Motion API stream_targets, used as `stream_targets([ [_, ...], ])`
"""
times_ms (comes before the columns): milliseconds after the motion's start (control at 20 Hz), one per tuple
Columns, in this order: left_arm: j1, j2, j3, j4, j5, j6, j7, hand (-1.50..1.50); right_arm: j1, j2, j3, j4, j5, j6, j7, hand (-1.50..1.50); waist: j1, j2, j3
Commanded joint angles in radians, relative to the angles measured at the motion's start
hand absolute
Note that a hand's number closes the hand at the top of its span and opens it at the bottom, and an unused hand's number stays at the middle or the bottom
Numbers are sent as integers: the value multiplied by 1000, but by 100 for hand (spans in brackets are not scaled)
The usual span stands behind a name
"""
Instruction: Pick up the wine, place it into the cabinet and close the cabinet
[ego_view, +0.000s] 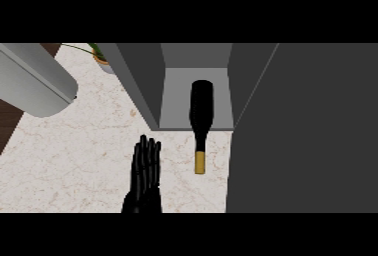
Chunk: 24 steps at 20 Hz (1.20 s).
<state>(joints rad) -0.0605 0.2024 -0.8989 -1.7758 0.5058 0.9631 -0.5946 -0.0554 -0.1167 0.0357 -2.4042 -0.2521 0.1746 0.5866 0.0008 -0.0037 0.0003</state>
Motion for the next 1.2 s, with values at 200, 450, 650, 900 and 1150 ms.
stream_targets([
  [200,218,204,-42,-206,-13,-109,-56,-150,44,-31,3,-51,-150,91,31,150,7,0,0],
  [450,236,292,15,-268,-2,-164,-21,-150,66,-33,46,-136,-107,97,67,150,0,1,-1],
  [650,291,364,87,-314,45,-235,-55,-150,82,7,138,-105,-159,80,126,150,3,0,-2],
  [900,388,475,176,-445,91,-262,-57,-150,199,22,209,-149,-188,87,159,150,4,-3,-1],
  [1150,412,452,273,-377,143,-331,-114,-150,261,19,400,-219,-122,138,160,150,-7,-6,-2],
])
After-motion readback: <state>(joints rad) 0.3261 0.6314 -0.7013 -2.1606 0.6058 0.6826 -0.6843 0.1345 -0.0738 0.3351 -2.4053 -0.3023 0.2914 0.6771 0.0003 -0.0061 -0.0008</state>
